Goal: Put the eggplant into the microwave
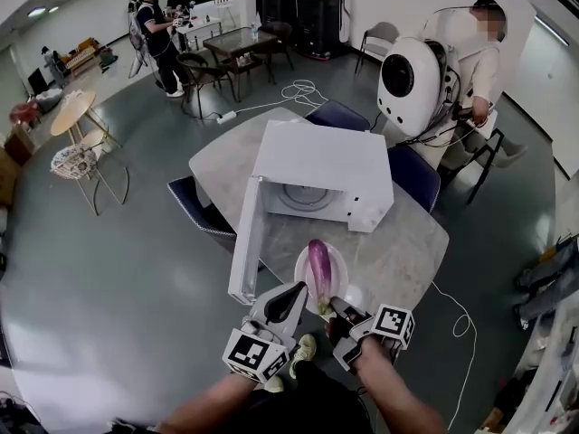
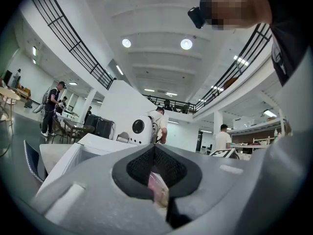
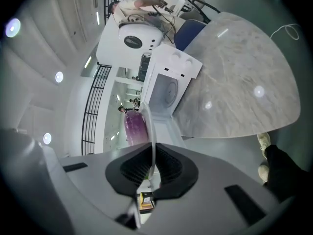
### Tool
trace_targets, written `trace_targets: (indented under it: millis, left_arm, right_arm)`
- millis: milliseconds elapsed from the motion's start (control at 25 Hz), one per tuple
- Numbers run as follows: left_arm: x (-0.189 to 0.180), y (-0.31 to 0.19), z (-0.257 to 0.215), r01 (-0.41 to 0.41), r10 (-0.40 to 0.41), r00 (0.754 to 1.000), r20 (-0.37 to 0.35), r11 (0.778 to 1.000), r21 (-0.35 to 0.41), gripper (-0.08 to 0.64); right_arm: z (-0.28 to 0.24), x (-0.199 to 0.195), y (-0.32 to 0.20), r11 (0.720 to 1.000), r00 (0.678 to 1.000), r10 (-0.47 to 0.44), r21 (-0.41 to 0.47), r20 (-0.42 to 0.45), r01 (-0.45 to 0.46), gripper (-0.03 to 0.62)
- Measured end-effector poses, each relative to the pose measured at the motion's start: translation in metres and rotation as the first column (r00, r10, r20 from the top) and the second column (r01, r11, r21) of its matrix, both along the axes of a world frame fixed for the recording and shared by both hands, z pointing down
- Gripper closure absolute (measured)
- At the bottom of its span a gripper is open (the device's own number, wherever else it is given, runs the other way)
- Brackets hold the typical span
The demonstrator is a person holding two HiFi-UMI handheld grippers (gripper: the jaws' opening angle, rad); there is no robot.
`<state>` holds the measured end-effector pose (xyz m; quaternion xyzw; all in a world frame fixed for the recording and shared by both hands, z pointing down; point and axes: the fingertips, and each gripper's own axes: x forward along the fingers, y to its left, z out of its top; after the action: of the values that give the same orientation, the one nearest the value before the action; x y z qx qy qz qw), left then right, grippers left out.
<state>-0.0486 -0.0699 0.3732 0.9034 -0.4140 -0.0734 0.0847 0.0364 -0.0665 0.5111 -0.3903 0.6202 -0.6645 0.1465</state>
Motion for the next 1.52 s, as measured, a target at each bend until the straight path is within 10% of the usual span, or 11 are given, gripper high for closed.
trace_targets:
  millis: [760,1520]
  left_arm:
    - [0.028,-0.166,0.044,0.092,-0.091,0.996,0.021,0.994,-0.063,0.552]
    - [0.02,-0.225,0.107,0.1,-0.102,0.995,-0.016,0.992,-0.078,0.552]
  right_arm:
    - [0.093,0.012,-0.193,0.994,1.0,0.011,-0.106,-0.02,-0.013,0.574]
    - [0.2,-0.004,-0.313,0.981,0.988,0.148,-0.123,-0.04,-0.152,0.572]
